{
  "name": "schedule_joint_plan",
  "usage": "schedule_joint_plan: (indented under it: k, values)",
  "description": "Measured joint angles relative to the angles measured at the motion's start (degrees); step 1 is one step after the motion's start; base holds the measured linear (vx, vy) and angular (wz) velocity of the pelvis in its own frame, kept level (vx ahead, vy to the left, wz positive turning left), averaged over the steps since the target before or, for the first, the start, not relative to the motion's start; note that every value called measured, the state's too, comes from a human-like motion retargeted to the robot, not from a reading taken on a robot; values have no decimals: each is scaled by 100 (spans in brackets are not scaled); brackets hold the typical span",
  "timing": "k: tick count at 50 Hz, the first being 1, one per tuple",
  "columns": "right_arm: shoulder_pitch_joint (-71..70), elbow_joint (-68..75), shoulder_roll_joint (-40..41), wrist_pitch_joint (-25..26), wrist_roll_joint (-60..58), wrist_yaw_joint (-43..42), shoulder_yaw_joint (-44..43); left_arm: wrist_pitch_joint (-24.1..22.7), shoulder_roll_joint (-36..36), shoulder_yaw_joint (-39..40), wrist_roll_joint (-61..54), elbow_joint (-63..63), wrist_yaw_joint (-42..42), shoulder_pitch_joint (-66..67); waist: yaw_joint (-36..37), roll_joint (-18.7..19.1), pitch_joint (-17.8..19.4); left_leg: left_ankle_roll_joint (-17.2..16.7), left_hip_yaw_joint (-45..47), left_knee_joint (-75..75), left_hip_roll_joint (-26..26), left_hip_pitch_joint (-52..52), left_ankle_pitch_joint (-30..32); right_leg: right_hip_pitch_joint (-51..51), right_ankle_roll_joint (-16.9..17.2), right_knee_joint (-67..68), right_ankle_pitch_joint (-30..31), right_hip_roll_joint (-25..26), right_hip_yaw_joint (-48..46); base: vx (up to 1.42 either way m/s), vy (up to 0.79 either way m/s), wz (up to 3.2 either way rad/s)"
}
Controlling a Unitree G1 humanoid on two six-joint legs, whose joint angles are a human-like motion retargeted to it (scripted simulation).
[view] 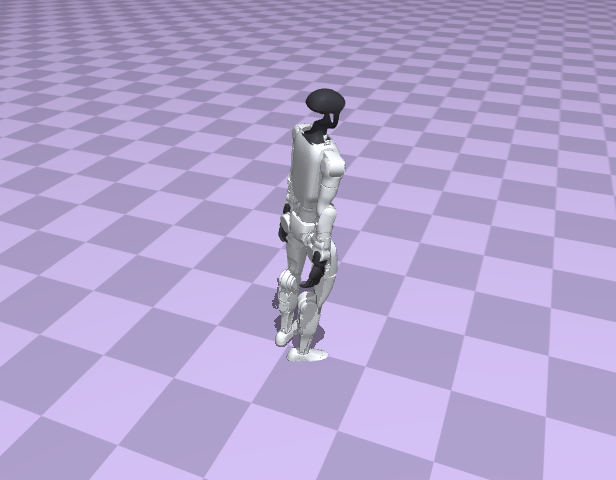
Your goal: Upper body actions
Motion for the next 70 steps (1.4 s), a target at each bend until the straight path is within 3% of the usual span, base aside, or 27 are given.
schedule_joint_plan:
  k: [25,70]
  values:
    - [-173,-116,76,-224,-253,-57,381,198,-86,-165,8,-28,-54,-138,-145,-134,-42,171,-180,43,-208,-87,-49,-121,136,243,13,-265,-65,-3,2,0]
    - [-267,53,68,-251,-231,-82,447,290,-33,-245,91,18,-41,-195,-207,-137,-155,118,147,7,-75,122,-105,-110,-2,170,5,-51,134,0,0,-2]
